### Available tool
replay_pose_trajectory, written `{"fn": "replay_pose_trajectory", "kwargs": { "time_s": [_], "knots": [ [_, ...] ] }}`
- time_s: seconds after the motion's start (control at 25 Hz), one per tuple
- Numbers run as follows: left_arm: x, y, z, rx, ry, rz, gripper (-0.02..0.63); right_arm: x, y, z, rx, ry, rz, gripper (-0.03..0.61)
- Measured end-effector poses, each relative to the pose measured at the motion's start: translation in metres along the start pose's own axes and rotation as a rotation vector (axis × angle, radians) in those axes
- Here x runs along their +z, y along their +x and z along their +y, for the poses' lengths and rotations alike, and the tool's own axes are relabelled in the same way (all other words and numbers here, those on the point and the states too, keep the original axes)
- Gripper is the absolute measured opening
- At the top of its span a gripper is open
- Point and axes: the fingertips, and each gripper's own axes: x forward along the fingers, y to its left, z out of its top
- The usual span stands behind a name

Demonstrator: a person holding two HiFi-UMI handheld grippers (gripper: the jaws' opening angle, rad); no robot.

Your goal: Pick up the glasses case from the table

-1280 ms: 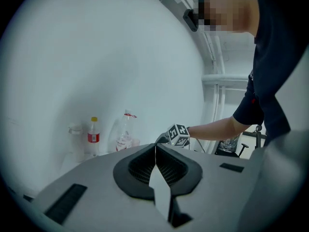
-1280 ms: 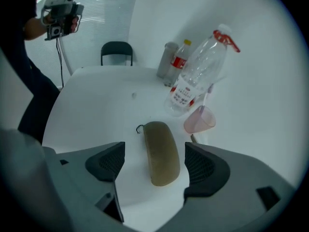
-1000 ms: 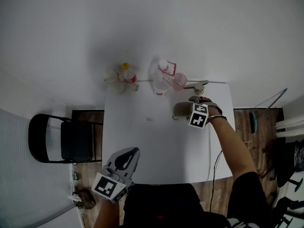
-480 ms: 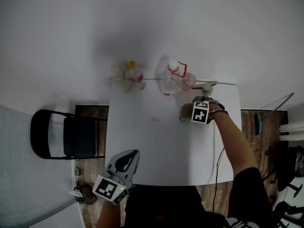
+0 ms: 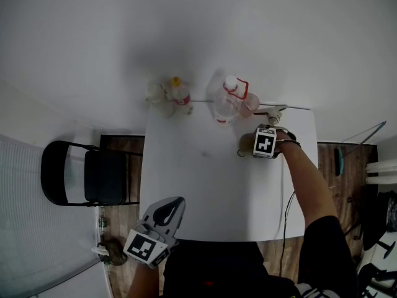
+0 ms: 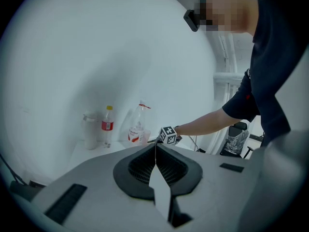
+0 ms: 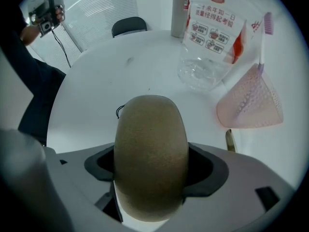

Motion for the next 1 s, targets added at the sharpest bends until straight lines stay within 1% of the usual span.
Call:
{"fn": "replay_pose_trajectory", "kwargs": {
  "time_s": [0.08, 0.16, 0.24, 0.36, 0.44, 0.52, 0.64, 0.72, 0.84, 0.92, 1.0],
  "knots": [
    [0.000, -0.001, -0.001, -0.004, 0.000, -0.004, 0.021, 0.000, 0.000, 0.000, -0.017, 0.005, -0.007, 0.391],
    [0.000, -0.003, -0.003, -0.010, -0.001, -0.011, 0.021, 0.000, -0.003, 0.000, -0.061, 0.014, -0.019, 0.390],
    [0.001, -0.006, -0.005, -0.020, 0.000, -0.018, 0.021, 0.000, -0.008, 0.001, -0.139, 0.026, -0.044, 0.390],
    [0.004, -0.009, -0.009, -0.041, 0.004, -0.030, 0.021, -0.003, -0.016, 0.005, -0.282, 0.057, -0.086, 0.390],
    [0.008, -0.013, -0.010, -0.053, 0.009, -0.039, 0.021, -0.004, -0.024, 0.015, -0.349, 0.121, -0.142, 0.390],
    [0.011, -0.017, -0.011, -0.065, 0.021, -0.042, 0.021, 0.000, -0.038, 0.030, -0.400, 0.239, -0.246, 0.390],
    [0.013, -0.022, -0.010, -0.091, 0.062, -0.053, 0.021, 0.013, -0.072, 0.062, -0.455, 0.442, -0.440, 0.390],
    [0.018, -0.026, -0.013, -0.115, 0.079, -0.066, 0.021, 0.028, -0.100, 0.087, -0.483, 0.547, -0.567, 0.390],
    [0.029, -0.029, -0.022, -0.159, 0.081, -0.078, 0.021, 0.053, -0.148, 0.119, -0.541, 0.655, -0.732, 0.390],
    [0.034, -0.030, -0.028, -0.188, 0.088, -0.071, 0.021, 0.069, -0.180, 0.136, -0.591, 0.700, -0.825, 0.390],
    [0.038, -0.031, -0.032, -0.210, 0.116, -0.070, 0.021, 0.083, -0.212, 0.152, -0.633, 0.732, -0.911, 0.390]
  ]
}}
